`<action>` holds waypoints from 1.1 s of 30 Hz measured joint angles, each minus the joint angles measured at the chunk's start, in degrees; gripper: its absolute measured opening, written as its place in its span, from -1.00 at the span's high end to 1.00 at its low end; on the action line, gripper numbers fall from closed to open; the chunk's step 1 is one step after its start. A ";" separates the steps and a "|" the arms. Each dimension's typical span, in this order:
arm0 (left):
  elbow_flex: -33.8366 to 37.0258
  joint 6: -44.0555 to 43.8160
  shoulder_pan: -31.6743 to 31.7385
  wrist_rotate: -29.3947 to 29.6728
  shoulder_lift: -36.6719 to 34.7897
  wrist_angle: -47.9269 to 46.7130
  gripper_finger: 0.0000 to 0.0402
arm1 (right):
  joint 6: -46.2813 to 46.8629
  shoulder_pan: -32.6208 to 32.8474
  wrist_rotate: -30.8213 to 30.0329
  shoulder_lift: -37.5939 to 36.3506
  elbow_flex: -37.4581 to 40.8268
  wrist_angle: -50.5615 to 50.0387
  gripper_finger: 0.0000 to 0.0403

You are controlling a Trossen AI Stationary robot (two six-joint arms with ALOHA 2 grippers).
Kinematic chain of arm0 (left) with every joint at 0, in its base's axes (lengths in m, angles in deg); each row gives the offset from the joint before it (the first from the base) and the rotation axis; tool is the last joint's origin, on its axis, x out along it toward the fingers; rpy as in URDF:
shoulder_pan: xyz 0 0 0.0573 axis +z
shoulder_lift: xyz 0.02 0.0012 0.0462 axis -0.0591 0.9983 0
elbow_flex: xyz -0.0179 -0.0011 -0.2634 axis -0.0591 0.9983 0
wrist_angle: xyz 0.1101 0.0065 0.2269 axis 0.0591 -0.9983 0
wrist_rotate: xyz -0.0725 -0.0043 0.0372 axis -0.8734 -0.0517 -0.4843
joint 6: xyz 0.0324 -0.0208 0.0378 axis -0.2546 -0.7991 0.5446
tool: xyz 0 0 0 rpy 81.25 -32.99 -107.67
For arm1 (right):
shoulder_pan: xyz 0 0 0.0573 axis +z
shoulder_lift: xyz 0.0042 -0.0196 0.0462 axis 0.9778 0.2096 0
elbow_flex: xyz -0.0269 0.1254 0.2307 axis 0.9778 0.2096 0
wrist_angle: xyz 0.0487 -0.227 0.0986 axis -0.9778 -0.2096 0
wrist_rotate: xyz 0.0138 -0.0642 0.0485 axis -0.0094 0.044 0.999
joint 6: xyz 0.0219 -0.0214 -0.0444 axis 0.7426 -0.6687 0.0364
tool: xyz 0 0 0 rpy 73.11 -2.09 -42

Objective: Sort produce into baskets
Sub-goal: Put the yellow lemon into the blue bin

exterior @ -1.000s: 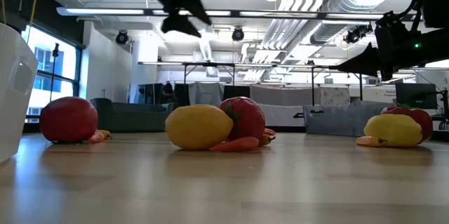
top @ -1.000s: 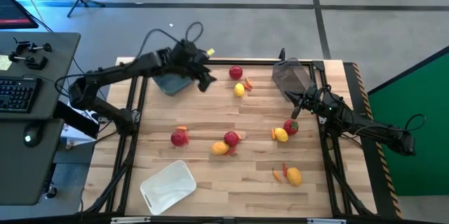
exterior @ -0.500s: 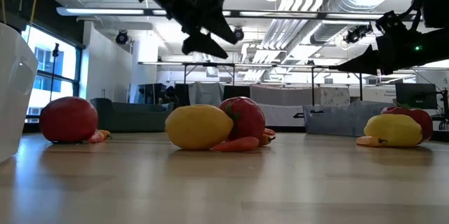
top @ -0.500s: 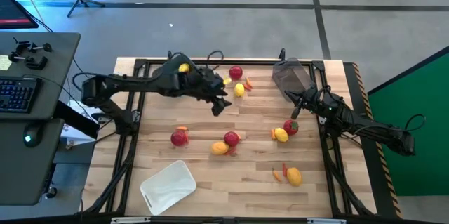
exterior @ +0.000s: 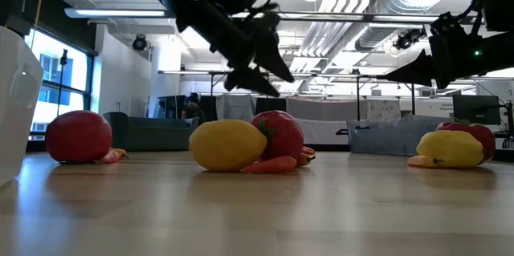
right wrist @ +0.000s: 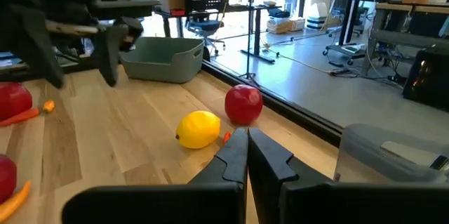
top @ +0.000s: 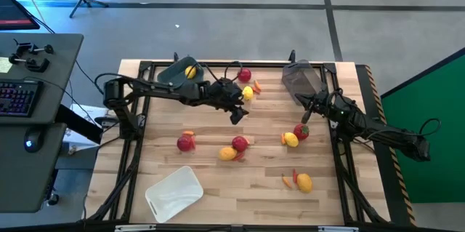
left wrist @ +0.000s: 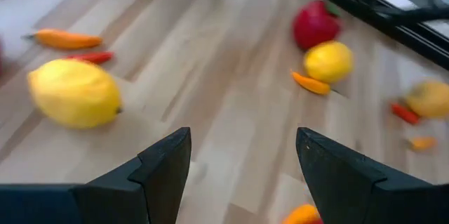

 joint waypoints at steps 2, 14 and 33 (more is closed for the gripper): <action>0.00 -1.96 0.41 1.27 0.58 -0.14 -0.21 | 0.05 -0.03 -1.55 0.00 0.01 0.04 1.00; -0.09 -23.02 2.25 12.78 2.29 0.32 -0.26 | 10.96 -0.03 -1.02 0.00 0.01 0.06 1.00; -12.37 -30.38 7.11 13.47 14.55 -7.42 -0.50 | 17.03 -0.01 3.09 0.02 -0.01 -0.27 1.00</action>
